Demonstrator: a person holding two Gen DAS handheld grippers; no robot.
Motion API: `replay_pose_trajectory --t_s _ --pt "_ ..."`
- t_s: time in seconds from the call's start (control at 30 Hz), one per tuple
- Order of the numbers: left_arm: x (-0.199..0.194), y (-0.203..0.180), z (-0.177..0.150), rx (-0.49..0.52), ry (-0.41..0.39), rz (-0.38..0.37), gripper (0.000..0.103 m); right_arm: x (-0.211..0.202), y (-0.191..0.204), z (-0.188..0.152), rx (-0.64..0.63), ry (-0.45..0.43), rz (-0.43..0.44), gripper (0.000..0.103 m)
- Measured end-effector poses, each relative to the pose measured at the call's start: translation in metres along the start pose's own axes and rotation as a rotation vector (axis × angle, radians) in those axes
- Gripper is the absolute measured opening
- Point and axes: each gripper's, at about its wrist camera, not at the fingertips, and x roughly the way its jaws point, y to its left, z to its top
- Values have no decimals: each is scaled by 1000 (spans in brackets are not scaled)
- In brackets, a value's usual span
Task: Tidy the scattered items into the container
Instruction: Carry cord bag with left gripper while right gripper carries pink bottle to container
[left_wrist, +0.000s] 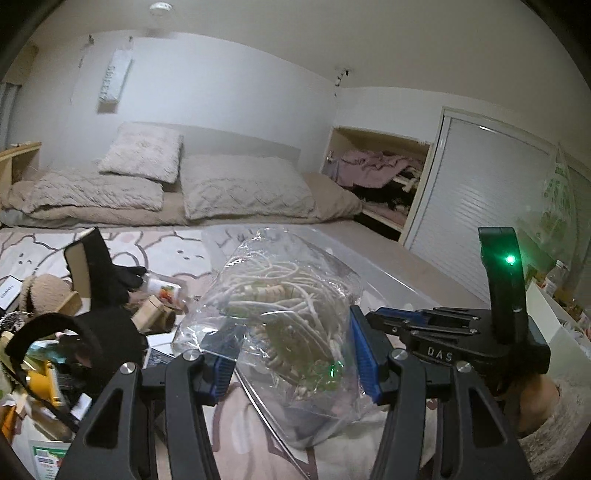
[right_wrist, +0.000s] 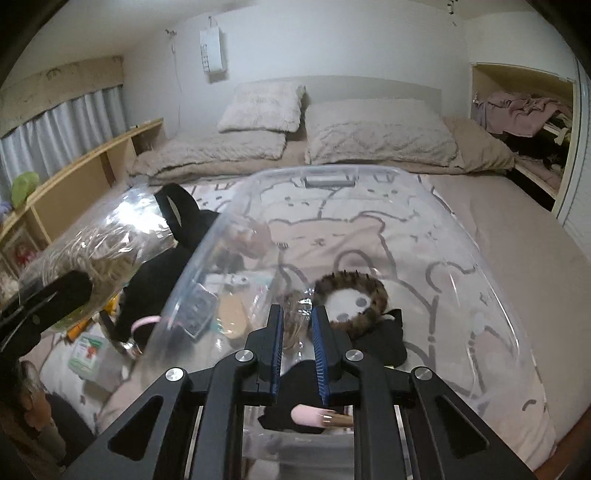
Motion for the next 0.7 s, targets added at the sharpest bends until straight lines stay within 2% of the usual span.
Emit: replay_pose_trajectory --t_s 0.7 --pt "53 -23 12 49 104 -50 55 9 -19 -14 -14 49 16 17"
